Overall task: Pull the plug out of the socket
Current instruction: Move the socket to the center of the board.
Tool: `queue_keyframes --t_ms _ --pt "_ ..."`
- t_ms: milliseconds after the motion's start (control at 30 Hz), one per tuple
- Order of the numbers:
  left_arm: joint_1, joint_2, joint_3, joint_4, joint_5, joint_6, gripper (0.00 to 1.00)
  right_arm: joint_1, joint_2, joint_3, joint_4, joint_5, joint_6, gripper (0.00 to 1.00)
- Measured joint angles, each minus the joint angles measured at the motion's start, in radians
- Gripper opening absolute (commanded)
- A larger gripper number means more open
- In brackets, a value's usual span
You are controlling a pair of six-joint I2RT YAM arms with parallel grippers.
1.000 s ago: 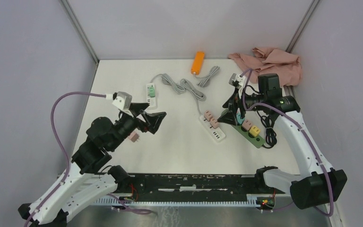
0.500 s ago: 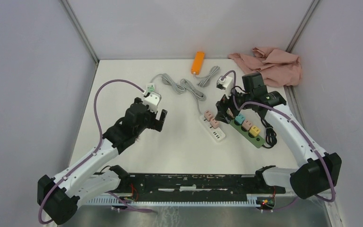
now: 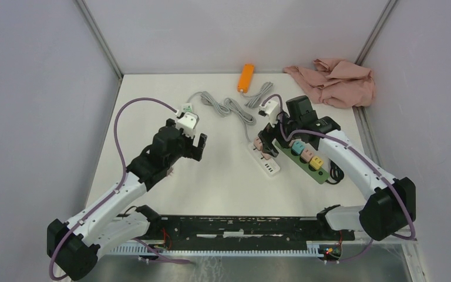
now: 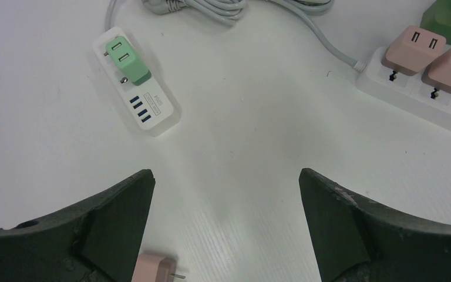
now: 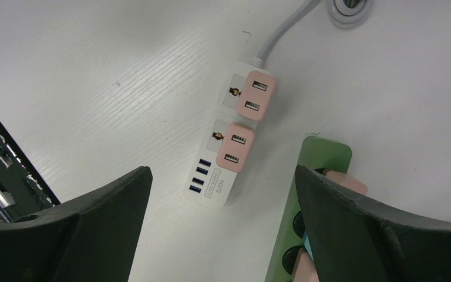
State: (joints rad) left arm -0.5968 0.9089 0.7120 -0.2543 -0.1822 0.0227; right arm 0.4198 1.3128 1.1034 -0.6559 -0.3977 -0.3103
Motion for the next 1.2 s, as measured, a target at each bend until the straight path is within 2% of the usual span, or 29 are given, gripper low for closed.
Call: queue_keyframes --t_ms 167,333,733,933,1067,1200 --pt "0.000 0.001 0.000 0.002 0.002 0.000 1.00 0.067 0.053 -0.014 0.045 0.064 0.027 1.00" --pt "0.000 0.001 0.000 0.003 0.002 0.007 1.00 0.124 0.175 -0.015 0.079 0.154 0.052 1.00" --pt "0.000 -0.007 -0.001 0.005 0.002 0.008 1.00 0.190 0.349 -0.014 0.086 0.284 0.061 0.99" --pt "0.000 -0.017 -0.006 0.014 0.002 0.008 1.00 0.192 0.386 -0.008 0.084 0.332 0.071 0.88" --pt "0.000 -0.018 -0.007 0.019 0.003 0.008 1.00 0.194 0.399 0.001 0.080 0.347 0.078 0.75" --pt "0.000 -0.019 -0.009 0.022 0.003 0.008 1.00 0.194 0.418 0.013 0.074 0.352 0.082 0.66"
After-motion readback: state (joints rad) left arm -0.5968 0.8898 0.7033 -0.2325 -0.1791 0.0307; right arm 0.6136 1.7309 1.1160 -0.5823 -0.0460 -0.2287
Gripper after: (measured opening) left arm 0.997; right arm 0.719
